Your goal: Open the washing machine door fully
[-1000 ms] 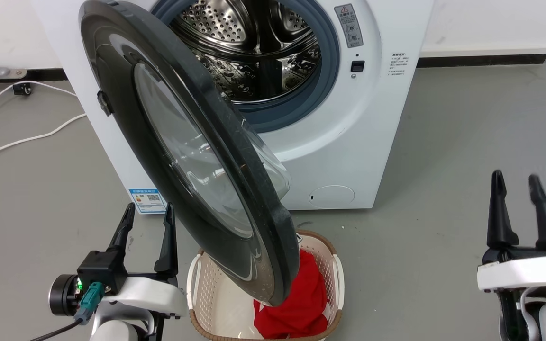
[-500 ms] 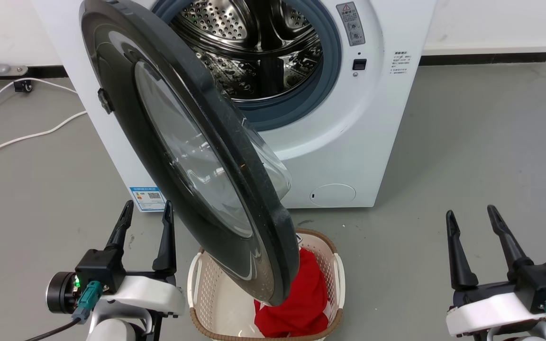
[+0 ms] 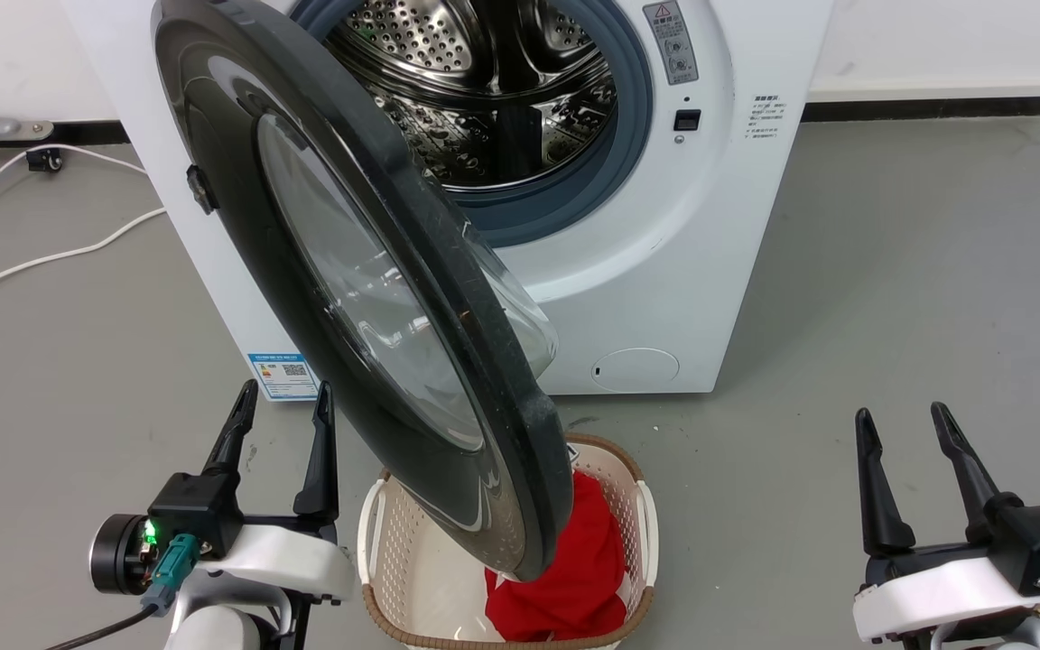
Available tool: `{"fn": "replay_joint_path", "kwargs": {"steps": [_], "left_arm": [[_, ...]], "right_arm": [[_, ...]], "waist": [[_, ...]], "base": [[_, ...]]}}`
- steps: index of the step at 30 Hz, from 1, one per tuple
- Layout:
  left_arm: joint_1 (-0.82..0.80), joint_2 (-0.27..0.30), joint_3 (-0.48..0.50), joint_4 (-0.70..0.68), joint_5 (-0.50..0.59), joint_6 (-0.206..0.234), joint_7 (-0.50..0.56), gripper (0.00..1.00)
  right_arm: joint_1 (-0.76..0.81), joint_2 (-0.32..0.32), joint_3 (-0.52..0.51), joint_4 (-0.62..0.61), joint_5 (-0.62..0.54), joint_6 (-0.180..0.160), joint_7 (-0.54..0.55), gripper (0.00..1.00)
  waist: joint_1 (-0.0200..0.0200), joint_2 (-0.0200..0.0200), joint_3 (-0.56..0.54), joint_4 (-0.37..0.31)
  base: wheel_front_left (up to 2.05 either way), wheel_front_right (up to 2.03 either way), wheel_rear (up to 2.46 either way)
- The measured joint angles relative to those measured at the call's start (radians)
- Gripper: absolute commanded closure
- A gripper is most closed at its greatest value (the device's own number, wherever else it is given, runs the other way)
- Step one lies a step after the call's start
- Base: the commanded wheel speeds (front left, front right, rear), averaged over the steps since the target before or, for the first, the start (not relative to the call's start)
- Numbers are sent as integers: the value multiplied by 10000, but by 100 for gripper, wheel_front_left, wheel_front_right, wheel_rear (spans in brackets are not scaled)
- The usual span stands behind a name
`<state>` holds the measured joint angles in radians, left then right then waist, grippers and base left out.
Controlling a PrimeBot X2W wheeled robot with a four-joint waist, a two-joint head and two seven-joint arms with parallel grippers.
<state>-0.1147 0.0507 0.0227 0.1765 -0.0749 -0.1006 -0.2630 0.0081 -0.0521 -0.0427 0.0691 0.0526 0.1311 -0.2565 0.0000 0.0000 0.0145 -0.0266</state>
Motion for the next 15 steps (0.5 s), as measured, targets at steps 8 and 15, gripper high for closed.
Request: {"fn": "replay_joint_path", "kwargs": {"steps": [8, 15], "left_arm": [[-1, 0, -21, -17, 2, -50, 0, 100], [-76, 0, 38, -337, -44, -61, 0, 100]], "right_arm": [[-58, 0, -50, 71, 65, 0, -29, 0], [-77, 0, -48, 121, 102, 0, -42, 0]], "waist": [[0, 0, -16, 1], [0, 0, 8, 14]], "base": [[0, 0, 0], [0, 0, 0]]}}
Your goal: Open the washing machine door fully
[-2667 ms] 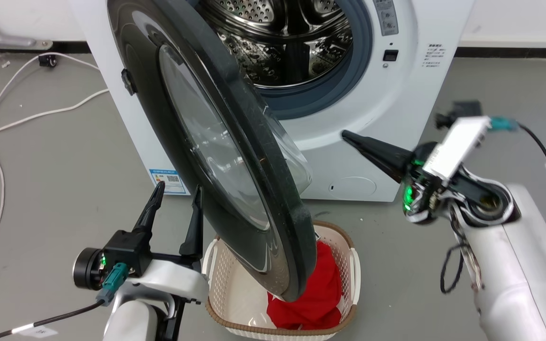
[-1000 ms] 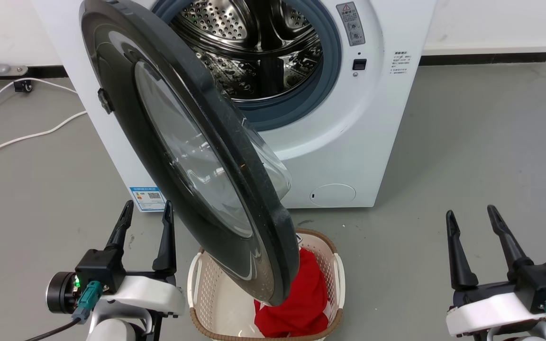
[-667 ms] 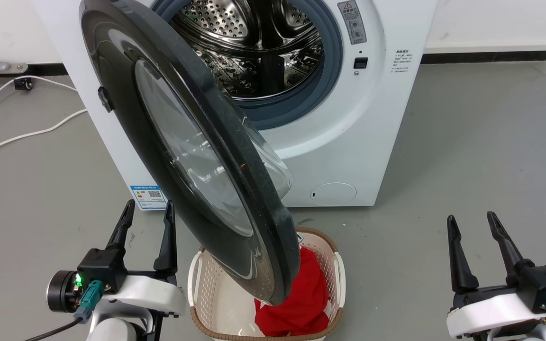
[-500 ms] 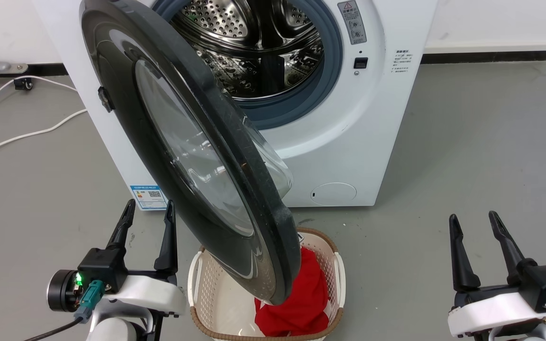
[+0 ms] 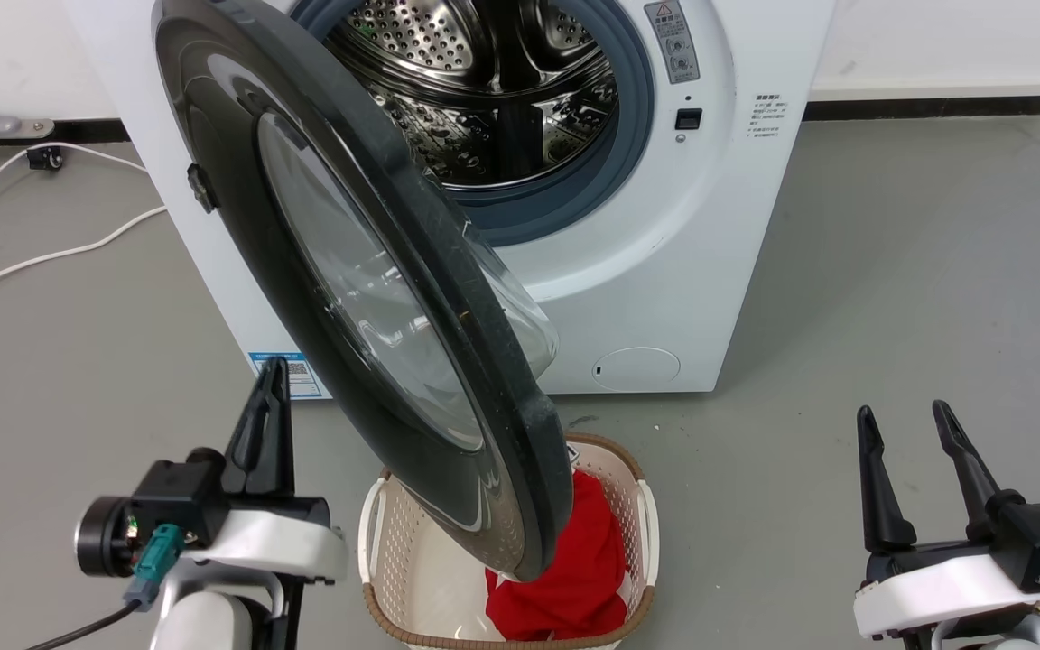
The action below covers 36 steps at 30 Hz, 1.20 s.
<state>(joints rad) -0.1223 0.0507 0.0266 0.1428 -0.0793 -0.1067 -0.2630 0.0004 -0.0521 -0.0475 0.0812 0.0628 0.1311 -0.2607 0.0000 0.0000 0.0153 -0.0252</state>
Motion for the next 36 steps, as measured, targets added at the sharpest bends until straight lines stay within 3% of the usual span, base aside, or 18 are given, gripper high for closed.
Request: {"fn": "replay_joint_path", "kwargs": {"steps": [13, 21, 28, 36], "left_arm": [[-872, 2, 59, -3509, -119, 102, -2, 100], [-1551, 4, -598, -5578, -61, 94, -4, 100], [-1494, 0, -2941, -5674, -690, -121, 61, 100], [-835, 96, -5647, -4832, -1802, -215, 1317, 100]], "right_arm": [[-7, 4, -61, 100, 59, 0, -19, 0], [-4, 4, -56, 148, 88, 0, -23, 0], [14, 4, -67, 207, 165, 0, -23, 0], [24, 6, -46, 261, 238, 0, -23, 0]], "waist": [[0, 0, -27, 66], [0, 0, -92, 57], [0, 0, -129, 6], [0, 0, -75, -56]], "base": [[0, 0, 0], [0, 0, 0], [0, 0, 0], [0, 0, 0]]}}
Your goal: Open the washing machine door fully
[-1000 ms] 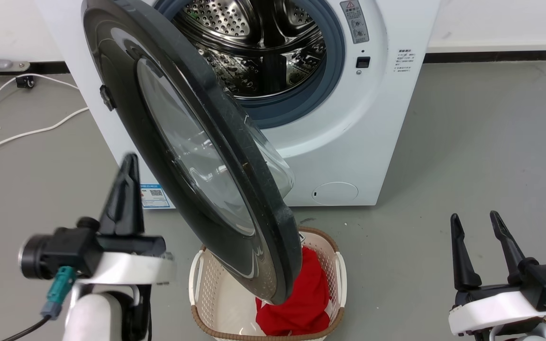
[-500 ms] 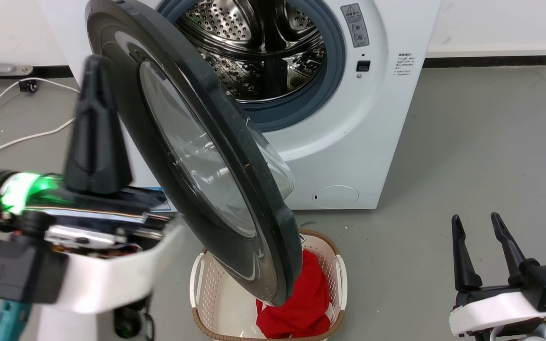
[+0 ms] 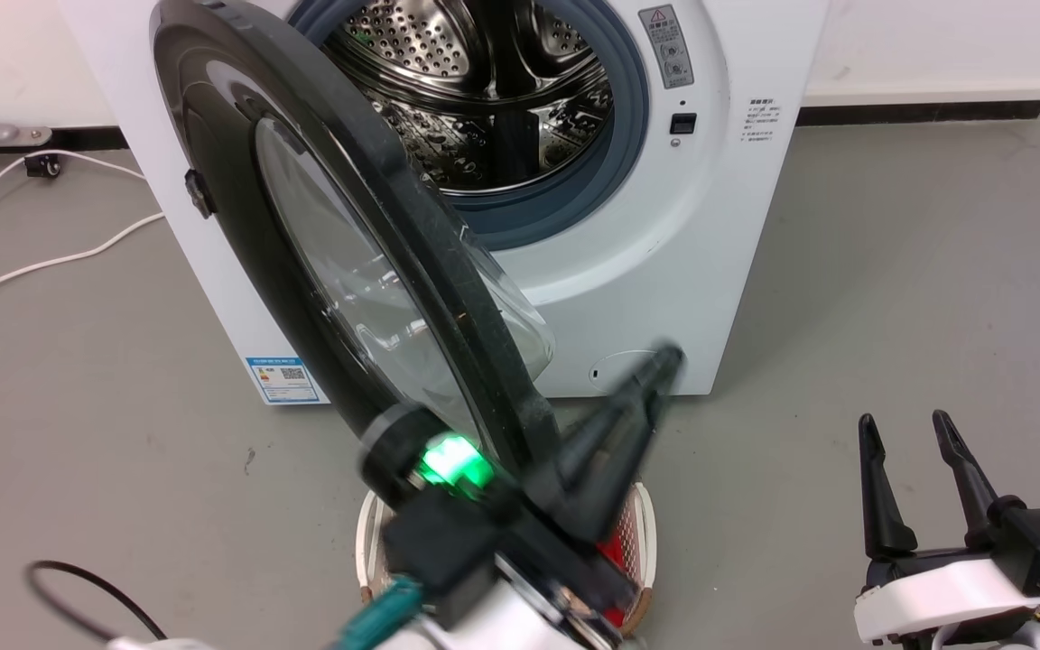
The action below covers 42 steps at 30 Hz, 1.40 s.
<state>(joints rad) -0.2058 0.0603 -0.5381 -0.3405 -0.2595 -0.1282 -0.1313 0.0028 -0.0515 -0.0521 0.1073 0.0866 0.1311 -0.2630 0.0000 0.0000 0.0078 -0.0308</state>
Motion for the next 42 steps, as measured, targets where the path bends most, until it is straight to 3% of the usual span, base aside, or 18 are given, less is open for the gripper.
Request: {"fn": "replay_joint_path", "kwargs": {"steps": [6, 11, 19, 32, 42], "left_arm": [[857, 405, -1097, 1051, -541, -10, 913, 100], [1046, 529, -1292, 1900, -483, 61, 1018, 100], [291, 221, -1103, 3218, -301, 360, 435, 100], [-979, -73, -1062, 5256, -1026, 1022, -395, 100], [-1120, -140, -997, 5758, -1204, 1371, -656, 100]], "right_arm": [[-3, 2, -8, 25, 29, 0, -2, 0], [-12, 4, 23, 73, 107, 0, 0, 0], [-94, 2, 94, 194, 130, 0, 0, 0], [-185, 2, 163, 366, 286, 0, 0, 0], [-185, 2, 165, 441, 372, 0, -2, 0]], "waist": [[0, 0, 97, 31], [0, 0, 187, 62], [0, 0, 317, 26], [0, 0, 400, -109], [0, 0, 421, -22]], "base": [[0, 0, 0], [0, 0, 0], [0, 0, 0], [0, 0, 0], [0, 0, 0]]}}
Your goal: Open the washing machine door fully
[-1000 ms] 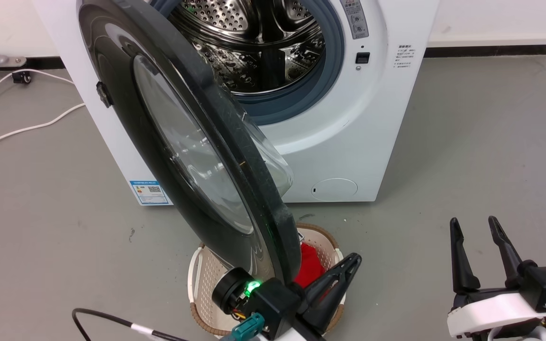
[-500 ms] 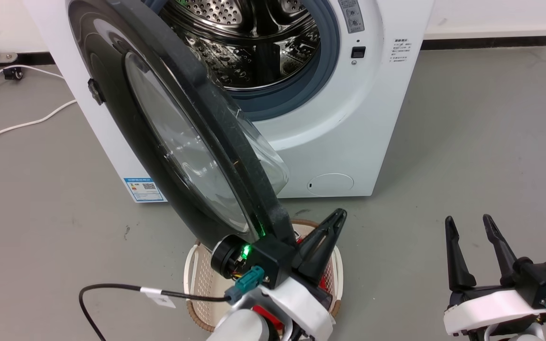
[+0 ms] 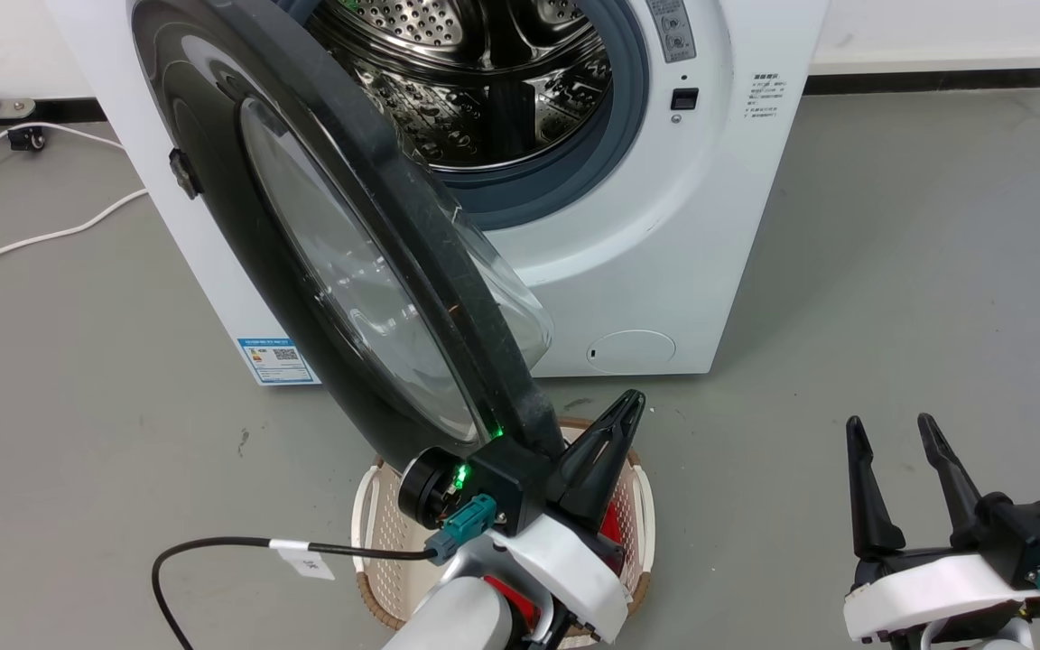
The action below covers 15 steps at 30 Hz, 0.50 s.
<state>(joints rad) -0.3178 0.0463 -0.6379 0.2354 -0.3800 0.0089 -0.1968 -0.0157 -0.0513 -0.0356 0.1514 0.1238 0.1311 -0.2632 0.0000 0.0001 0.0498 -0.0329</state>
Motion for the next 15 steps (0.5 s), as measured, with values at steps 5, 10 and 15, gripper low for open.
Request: {"fn": "replay_joint_path", "kwargs": {"steps": [5, 10, 15], "left_arm": [[148, 105, 27, -169, -2, 167, -33, 100], [699, 428, 132, -813, 6, 516, -31, 100], [1337, 888, 169, -1630, 71, 826, 228, 100]], "right_arm": [[0, 2, 50, 77, 48, 0, 0, 0], [12, 0, 65, 136, 98, 0, 2, 0], [70, 0, 79, 159, 107, 0, 42, 0]], "waist": [[1, 0, -52, 5], [0, 0, -174, 21], [0, 0, -307, 127]], "base": [[0, 0, 0], [0, 0, 0], [0, 0, 0]]}}
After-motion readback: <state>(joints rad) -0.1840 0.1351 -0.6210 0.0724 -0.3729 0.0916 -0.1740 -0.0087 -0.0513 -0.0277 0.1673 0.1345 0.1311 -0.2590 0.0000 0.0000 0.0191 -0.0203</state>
